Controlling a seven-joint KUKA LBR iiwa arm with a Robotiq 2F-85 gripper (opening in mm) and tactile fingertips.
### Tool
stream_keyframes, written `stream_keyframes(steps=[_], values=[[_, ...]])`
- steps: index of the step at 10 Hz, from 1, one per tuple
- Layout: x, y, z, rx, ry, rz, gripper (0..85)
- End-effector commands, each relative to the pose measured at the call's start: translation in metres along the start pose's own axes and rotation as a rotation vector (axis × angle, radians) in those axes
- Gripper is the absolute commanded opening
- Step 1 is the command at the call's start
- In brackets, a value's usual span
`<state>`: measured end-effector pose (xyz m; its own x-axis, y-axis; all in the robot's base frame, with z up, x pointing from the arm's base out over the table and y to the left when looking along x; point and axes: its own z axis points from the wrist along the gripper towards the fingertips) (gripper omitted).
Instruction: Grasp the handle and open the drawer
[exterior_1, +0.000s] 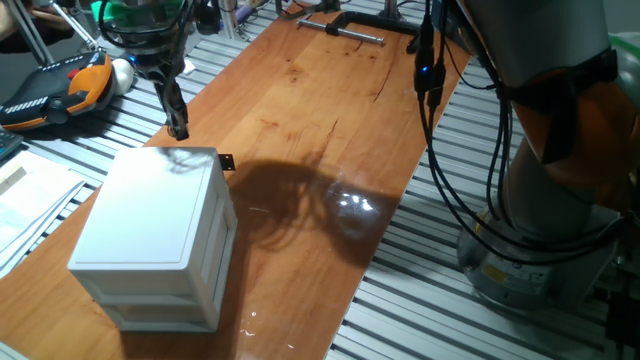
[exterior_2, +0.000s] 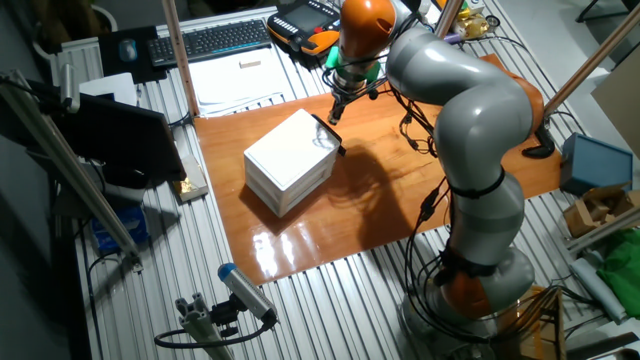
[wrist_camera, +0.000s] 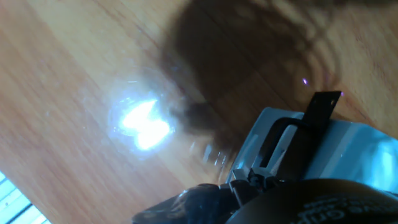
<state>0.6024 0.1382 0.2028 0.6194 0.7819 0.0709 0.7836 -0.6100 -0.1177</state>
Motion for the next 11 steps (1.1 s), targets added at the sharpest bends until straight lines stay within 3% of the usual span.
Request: stream_keyframes(steps=[1, 5, 11], values=[[0.0004, -0.0007, 0.0004, -0.001, 0.006, 0.013, 0.7], [0.0045, -0.0042, 0.0022, -0.026, -0.010, 0.085, 0.7], [0.0045, -0.0044, 0.0040, -0.013, -0.013, 0.129, 0.7]])
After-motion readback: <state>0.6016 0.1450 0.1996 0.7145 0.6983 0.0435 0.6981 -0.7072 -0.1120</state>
